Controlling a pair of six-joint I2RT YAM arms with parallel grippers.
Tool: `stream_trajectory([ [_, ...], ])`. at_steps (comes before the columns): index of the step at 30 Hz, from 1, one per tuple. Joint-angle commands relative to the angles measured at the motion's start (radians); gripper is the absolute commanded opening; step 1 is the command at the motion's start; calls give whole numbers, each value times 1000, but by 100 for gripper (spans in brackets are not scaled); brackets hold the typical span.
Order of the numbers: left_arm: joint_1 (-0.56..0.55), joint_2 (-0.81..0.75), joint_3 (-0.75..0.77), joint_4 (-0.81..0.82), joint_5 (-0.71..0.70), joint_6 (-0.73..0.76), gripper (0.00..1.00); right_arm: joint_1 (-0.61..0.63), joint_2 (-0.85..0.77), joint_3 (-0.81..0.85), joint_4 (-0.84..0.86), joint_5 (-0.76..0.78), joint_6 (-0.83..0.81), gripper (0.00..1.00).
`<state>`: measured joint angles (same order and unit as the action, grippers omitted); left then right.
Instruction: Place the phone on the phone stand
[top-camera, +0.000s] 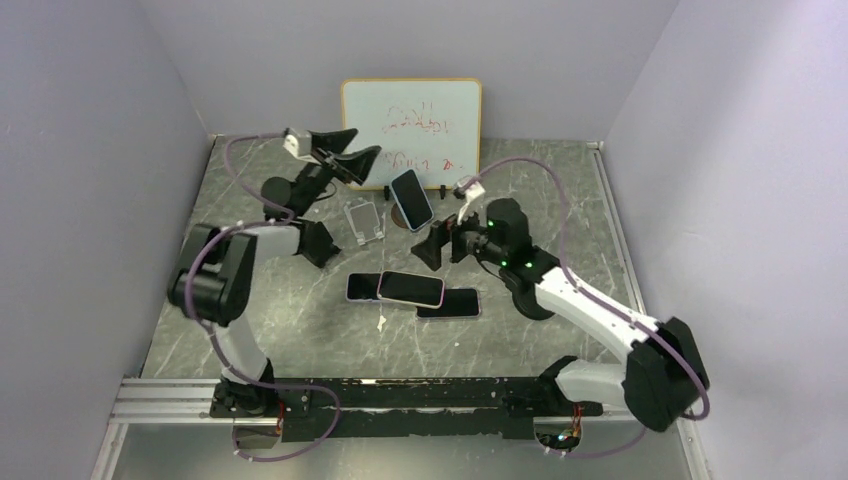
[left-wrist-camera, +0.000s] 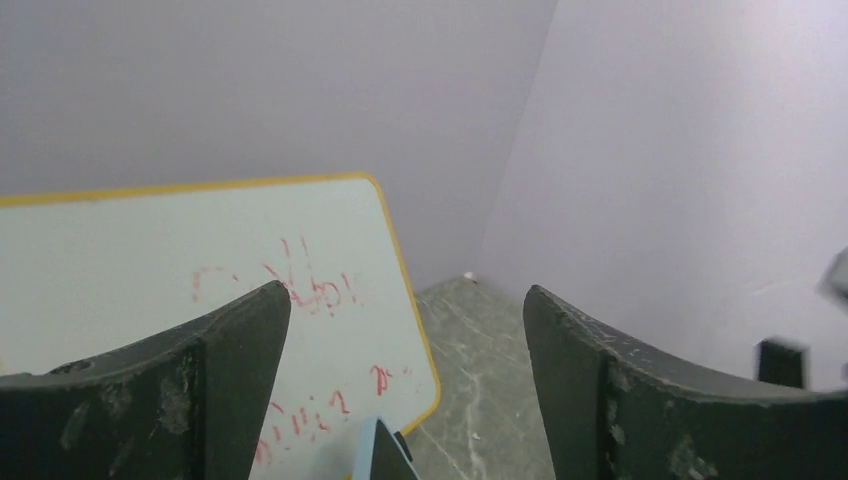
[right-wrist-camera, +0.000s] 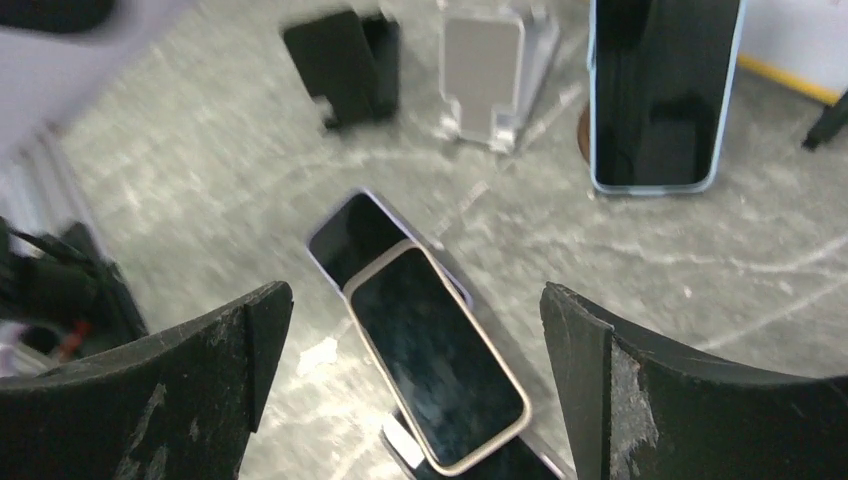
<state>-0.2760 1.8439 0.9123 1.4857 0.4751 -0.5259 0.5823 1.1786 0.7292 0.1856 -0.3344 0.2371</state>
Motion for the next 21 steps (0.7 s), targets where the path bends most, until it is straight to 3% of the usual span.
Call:
stream_trajectory([
  [1, 47, -226, -95, -189, -41, 49, 91, 41, 146, 115, -280, 10, -195, 100],
  [7, 47, -525, -233, -575, -139, 137, 92, 173, 407, 329, -550, 59, -465, 100],
  [15, 46, -751, -285, -858, -150, 154, 98, 201, 425, 323, -528, 85, -652, 100],
  [21, 46, -773, -339, -888, -119, 139, 98, 211, 477, 353, -564, 12, -727, 100],
])
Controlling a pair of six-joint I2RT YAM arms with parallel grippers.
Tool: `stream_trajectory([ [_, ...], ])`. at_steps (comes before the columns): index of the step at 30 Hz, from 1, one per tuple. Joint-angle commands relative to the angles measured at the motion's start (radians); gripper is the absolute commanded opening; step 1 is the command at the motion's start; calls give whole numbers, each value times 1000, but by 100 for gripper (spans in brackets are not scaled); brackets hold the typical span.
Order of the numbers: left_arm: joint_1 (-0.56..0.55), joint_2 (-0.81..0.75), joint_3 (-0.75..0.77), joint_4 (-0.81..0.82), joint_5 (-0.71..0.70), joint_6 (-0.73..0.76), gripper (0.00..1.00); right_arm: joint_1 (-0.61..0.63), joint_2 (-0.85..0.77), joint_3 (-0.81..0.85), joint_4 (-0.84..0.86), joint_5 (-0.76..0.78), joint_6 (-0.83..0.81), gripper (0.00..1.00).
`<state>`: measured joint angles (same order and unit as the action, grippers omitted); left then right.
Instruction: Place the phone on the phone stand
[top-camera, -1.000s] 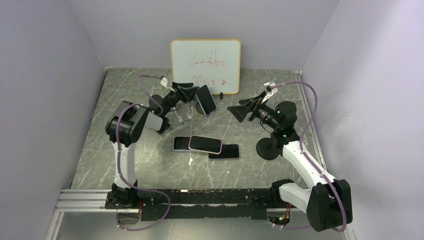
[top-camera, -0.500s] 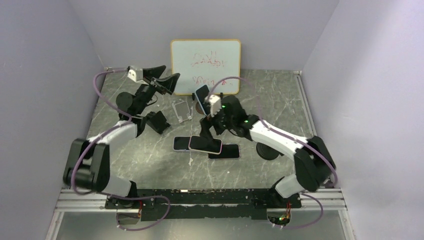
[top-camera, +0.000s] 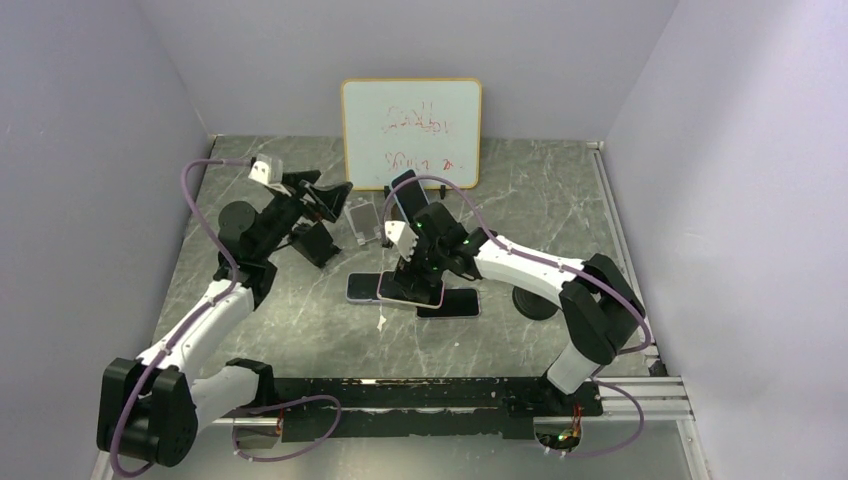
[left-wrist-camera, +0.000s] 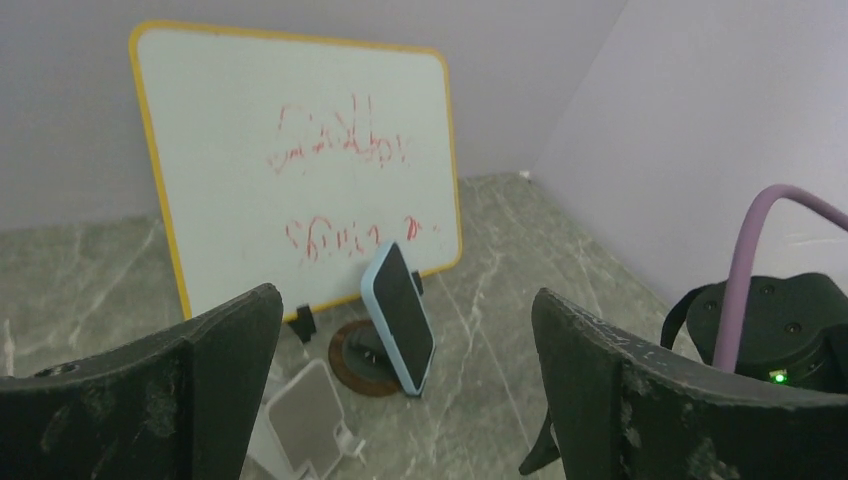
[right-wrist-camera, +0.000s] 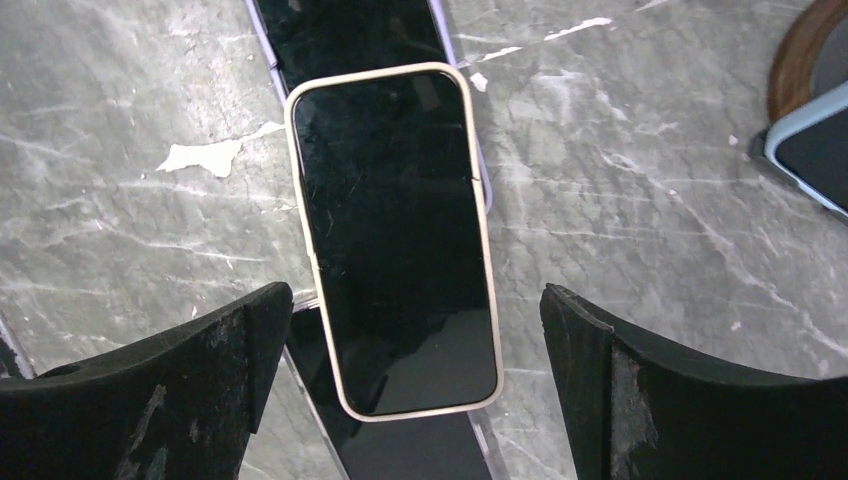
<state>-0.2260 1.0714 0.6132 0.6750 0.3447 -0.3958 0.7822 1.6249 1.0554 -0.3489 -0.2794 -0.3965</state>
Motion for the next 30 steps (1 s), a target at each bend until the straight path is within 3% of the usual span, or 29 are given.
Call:
stream_trajectory([
  [1, -3, 10, -48, -69, 19, 3, 98, 13, 37, 28, -30, -53, -108, 100],
  [22, -4, 90, -121, 8, 74, 16, 98, 25, 188, 58, -43, -8, -127, 100],
  [30, -4, 125, -243, 156, 122, -44, 98, 24, 150, 29, -19, 7, -109, 77],
])
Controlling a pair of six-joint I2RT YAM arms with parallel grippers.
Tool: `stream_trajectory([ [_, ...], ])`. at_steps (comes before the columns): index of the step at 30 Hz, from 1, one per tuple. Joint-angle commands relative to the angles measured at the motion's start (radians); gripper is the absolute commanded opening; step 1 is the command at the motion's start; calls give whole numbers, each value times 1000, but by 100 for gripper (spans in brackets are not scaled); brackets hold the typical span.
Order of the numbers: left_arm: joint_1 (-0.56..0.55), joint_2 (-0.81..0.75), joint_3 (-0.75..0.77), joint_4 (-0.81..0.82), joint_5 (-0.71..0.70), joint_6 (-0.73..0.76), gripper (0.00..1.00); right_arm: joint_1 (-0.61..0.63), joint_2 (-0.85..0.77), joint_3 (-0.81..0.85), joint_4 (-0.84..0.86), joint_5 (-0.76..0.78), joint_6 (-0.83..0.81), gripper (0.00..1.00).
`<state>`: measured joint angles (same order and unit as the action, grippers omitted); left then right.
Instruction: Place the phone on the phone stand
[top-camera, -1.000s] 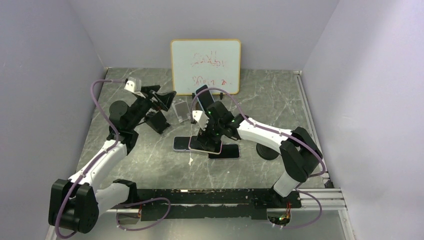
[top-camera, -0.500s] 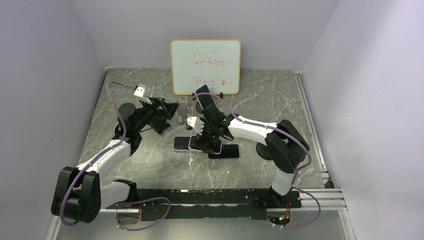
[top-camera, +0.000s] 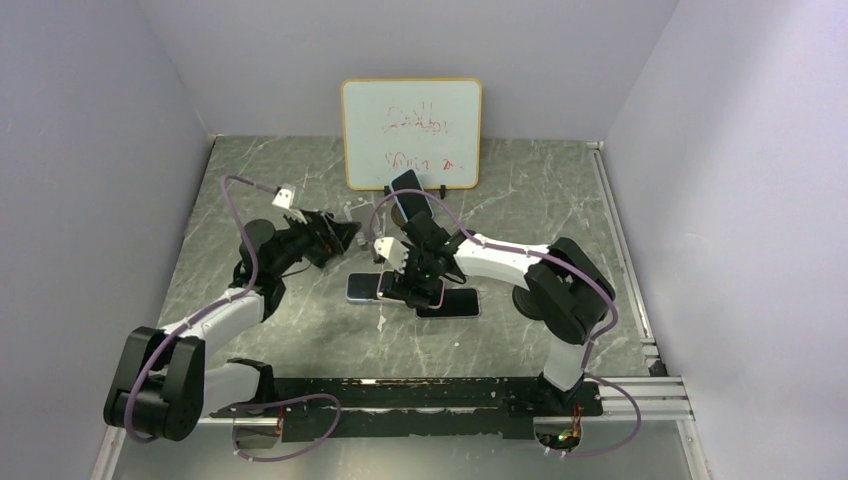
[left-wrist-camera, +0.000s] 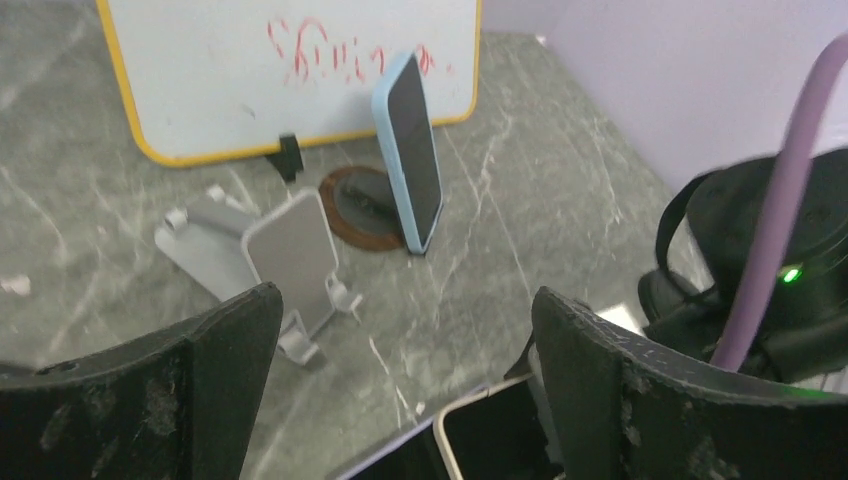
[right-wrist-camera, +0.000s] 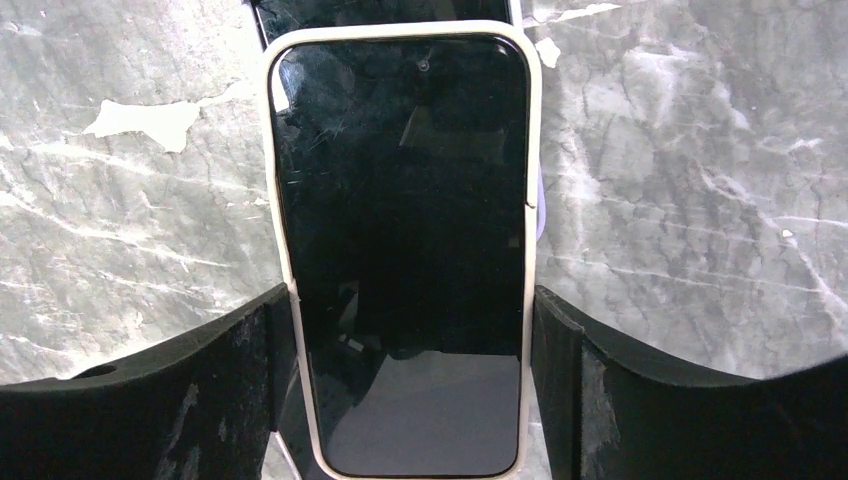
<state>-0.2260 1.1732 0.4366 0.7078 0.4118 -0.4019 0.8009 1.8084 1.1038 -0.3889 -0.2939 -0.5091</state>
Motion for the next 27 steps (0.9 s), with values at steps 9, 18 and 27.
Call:
stream_trajectory([
  [9, -92, 113, -206, 267, 20, -132, 98, 6, -200, -65, 108, 22, 8, 61],
  [18, -226, 228, -335, 602, -123, -341, 98, 21, -358, -175, 346, 96, 55, 55],
  [27, -274, 432, -409, 1095, -165, -532, 98, 30, -354, -189, 386, 142, 60, 56],
])
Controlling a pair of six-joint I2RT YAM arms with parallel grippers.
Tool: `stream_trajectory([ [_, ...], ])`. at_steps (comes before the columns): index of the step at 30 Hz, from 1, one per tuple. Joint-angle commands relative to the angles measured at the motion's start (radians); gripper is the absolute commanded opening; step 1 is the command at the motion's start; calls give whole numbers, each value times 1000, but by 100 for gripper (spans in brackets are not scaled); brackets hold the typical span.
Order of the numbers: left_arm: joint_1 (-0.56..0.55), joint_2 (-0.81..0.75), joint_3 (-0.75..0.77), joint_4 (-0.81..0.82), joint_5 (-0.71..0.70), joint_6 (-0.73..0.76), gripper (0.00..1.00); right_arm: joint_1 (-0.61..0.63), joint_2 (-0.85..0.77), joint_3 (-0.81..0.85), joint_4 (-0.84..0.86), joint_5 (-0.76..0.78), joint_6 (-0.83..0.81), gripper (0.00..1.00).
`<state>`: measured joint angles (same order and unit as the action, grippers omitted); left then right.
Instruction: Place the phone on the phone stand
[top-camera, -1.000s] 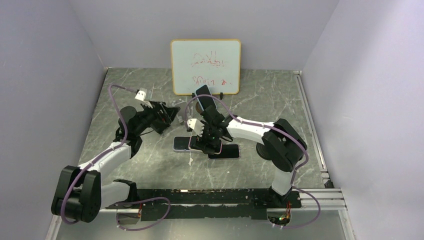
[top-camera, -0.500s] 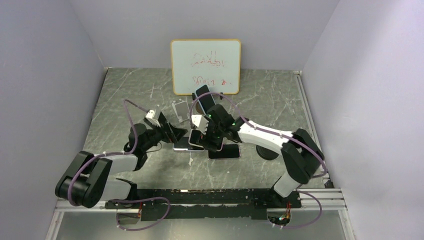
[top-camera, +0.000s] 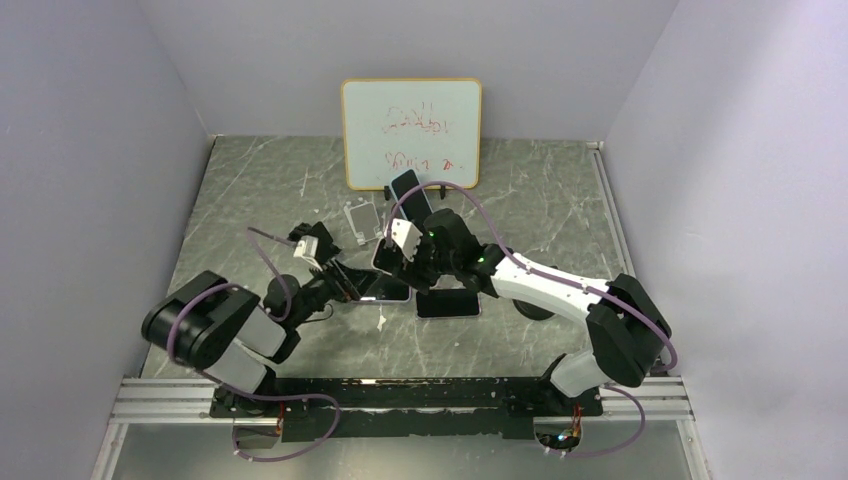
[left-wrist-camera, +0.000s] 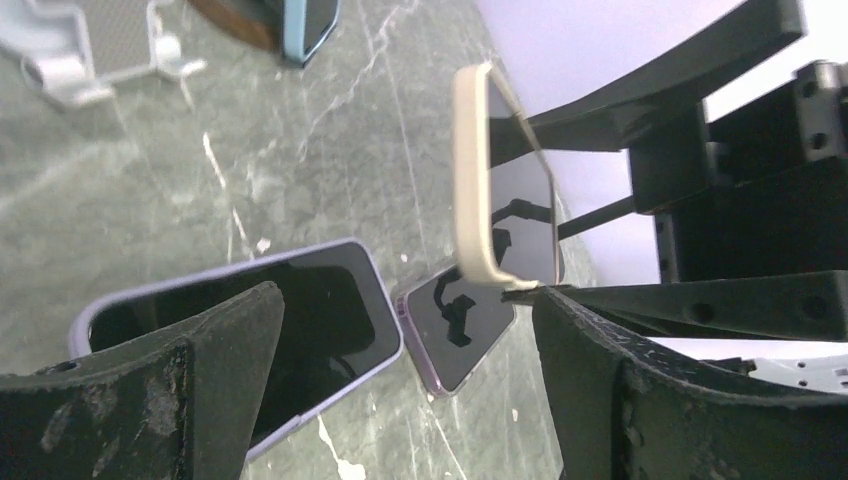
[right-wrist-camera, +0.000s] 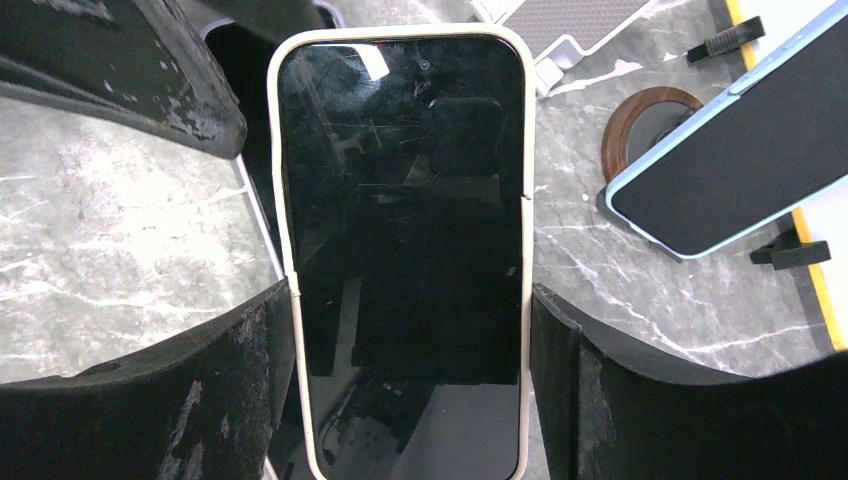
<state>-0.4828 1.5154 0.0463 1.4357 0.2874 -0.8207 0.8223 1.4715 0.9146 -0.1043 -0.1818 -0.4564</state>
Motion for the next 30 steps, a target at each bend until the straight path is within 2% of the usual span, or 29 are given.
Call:
stream_trajectory([
  [1, -21, 114, -22, 393, -48, -126, 98, 9, -21, 0, 101, 28, 9, 56],
  [6, -88, 124, -18, 396, -142, -95, 95, 10, -33, -3, 133, 9, 19, 56],
  [13, -163, 6, -11, 396, -256, -40, 82, 12, -27, -9, 137, 10, 20, 56],
  [18, -169, -70, -20, 396, -275, -26, 81, 12, -23, -11, 151, 8, 22, 57],
  [22, -169, -67, -12, 397, -284, -20, 78, 12, -26, -5, 158, -16, 30, 57],
  [30, -185, -49, 35, 397, -286, 23, 64, 17, -39, -3, 147, -28, 29, 57],
])
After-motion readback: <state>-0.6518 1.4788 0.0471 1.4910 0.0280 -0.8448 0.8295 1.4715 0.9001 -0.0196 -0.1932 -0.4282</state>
